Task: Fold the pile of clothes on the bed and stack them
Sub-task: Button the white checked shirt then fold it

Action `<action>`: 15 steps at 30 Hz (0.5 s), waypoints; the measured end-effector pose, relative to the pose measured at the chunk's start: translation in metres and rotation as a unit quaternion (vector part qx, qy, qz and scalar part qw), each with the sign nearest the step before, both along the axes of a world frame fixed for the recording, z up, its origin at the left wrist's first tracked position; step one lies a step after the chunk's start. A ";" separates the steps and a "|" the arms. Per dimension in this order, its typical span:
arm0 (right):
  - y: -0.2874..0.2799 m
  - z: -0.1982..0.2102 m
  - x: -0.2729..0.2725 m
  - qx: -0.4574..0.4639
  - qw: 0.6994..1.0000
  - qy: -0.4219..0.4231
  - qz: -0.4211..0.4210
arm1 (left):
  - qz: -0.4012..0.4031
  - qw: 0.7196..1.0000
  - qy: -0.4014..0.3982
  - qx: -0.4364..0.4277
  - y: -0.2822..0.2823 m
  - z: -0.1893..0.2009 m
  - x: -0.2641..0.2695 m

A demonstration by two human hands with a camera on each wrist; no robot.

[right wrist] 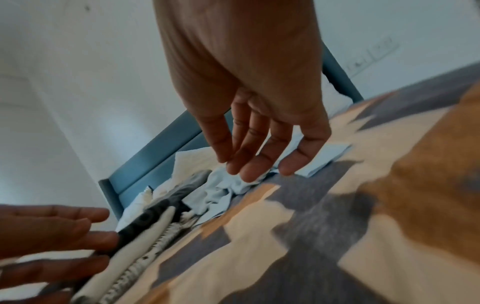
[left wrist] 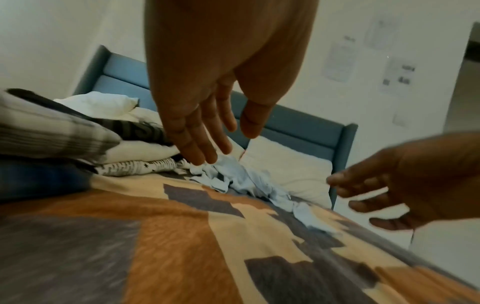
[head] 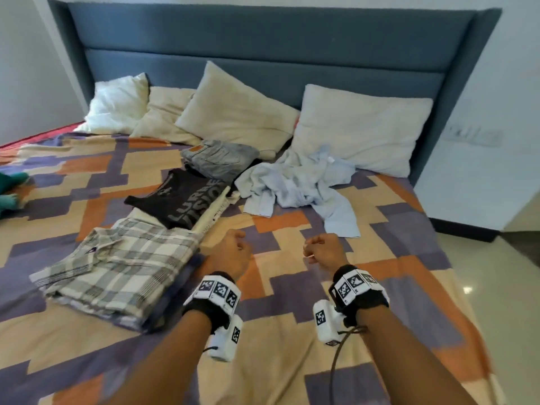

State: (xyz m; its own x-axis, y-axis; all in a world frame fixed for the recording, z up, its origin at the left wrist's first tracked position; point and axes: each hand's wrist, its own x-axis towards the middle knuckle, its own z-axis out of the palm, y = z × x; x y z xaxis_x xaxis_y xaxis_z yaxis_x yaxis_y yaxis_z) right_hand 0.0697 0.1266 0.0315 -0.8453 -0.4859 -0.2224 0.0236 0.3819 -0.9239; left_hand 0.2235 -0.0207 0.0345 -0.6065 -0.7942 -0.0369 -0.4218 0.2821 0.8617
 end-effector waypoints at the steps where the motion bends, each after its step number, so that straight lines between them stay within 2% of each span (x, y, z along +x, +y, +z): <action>1: 0.004 -0.003 -0.017 0.019 0.999 0.029 -0.009 | -0.023 1.000 -0.017 -0.008 0.000 -0.006 -0.017; 5: -0.005 -0.013 -0.078 0.128 0.982 0.135 -0.024 | -0.107 0.989 -0.088 -0.043 -0.016 -0.035 -0.081; 8: -0.037 -0.023 -0.120 0.155 0.964 0.208 0.054 | -0.159 0.973 -0.158 -0.050 -0.043 -0.063 -0.118; 11: -0.081 -0.035 -0.150 0.228 0.925 0.267 0.145 | -0.179 0.950 -0.241 -0.087 -0.066 -0.087 -0.138; 15: -0.129 -0.052 -0.177 0.360 0.869 0.297 0.163 | -0.195 0.932 -0.281 -0.117 -0.078 -0.106 -0.146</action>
State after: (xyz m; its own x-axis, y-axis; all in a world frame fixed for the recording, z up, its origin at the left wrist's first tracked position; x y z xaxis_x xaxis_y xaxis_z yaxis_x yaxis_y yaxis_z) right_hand -0.1075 -0.0027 -0.0202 -0.7580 -0.6374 -0.1386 -0.5946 0.7625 -0.2549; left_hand 0.0779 -0.0983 -0.0717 -0.7887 -0.5426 -0.2890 -0.6133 0.6616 0.4315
